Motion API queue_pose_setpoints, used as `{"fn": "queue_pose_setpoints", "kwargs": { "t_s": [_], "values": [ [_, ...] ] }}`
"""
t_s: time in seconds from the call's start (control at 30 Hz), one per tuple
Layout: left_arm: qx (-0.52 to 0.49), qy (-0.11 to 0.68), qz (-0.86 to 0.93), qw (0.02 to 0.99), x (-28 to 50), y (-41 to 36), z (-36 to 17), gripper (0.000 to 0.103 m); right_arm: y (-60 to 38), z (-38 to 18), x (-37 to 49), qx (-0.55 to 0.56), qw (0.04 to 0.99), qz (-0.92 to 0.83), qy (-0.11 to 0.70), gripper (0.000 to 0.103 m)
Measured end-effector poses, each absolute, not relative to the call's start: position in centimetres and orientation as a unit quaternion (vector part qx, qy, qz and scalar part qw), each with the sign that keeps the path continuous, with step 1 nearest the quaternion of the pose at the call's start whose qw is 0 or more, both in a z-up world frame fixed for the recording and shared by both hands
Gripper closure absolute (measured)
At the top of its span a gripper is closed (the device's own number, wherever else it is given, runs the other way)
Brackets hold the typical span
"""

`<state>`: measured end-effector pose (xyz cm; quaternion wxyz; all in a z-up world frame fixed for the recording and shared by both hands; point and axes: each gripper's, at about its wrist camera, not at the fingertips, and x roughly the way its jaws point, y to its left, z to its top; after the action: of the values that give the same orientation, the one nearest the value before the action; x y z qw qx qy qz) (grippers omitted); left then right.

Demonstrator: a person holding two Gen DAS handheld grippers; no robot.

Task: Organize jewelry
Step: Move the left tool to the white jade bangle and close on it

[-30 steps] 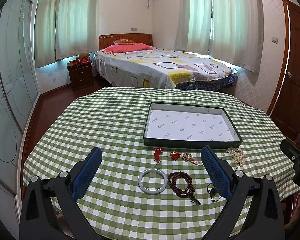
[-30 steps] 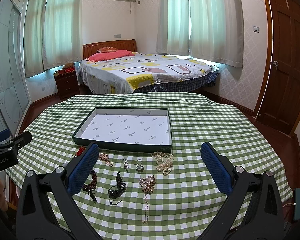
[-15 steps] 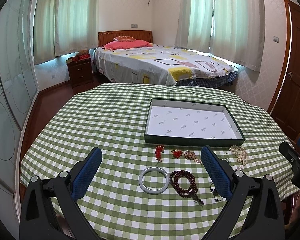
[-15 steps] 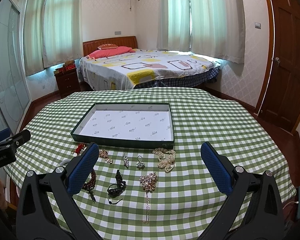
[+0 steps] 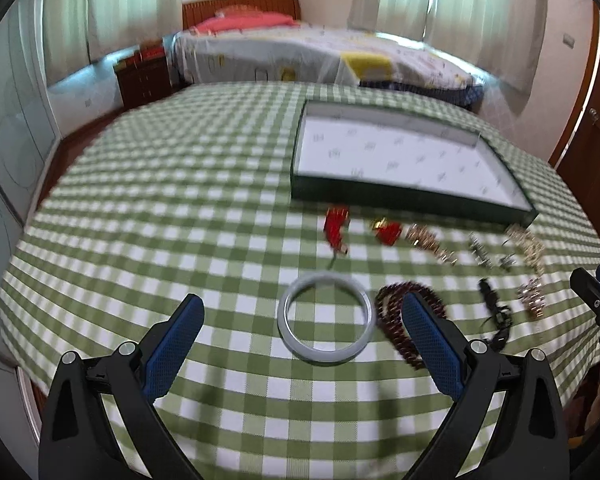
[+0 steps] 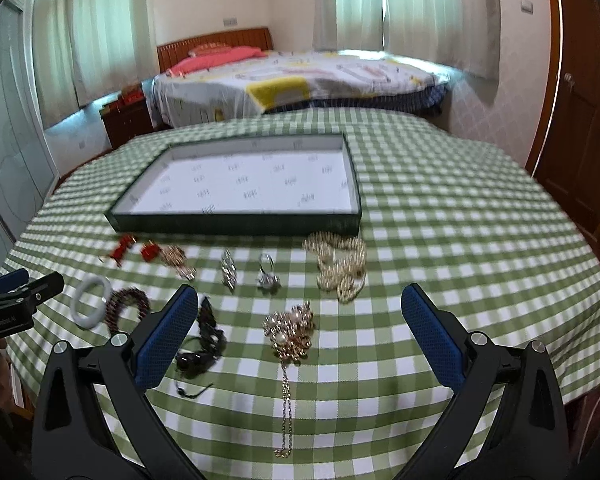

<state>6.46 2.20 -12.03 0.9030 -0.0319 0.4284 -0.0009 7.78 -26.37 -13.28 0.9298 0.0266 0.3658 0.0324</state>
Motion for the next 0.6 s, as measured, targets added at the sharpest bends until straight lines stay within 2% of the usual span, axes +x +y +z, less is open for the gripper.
{"fn": "queue_pose_setpoints", "kwargs": {
  "t_s": [0.27,0.6],
  "values": [
    [-0.018,0.460,-0.009,0.887,8.3,1.6,-14.7,0.007,-26.9,-15.4,9.4,0.041,0.917,0.033,0.396,0.004],
    [-0.025,0.475,-0.008,0.880,8.5,1.9,-15.5,0.007,-26.7,-16.0,10.2,0.042,0.912,0.036,0.406,0.004]
  ]
}}
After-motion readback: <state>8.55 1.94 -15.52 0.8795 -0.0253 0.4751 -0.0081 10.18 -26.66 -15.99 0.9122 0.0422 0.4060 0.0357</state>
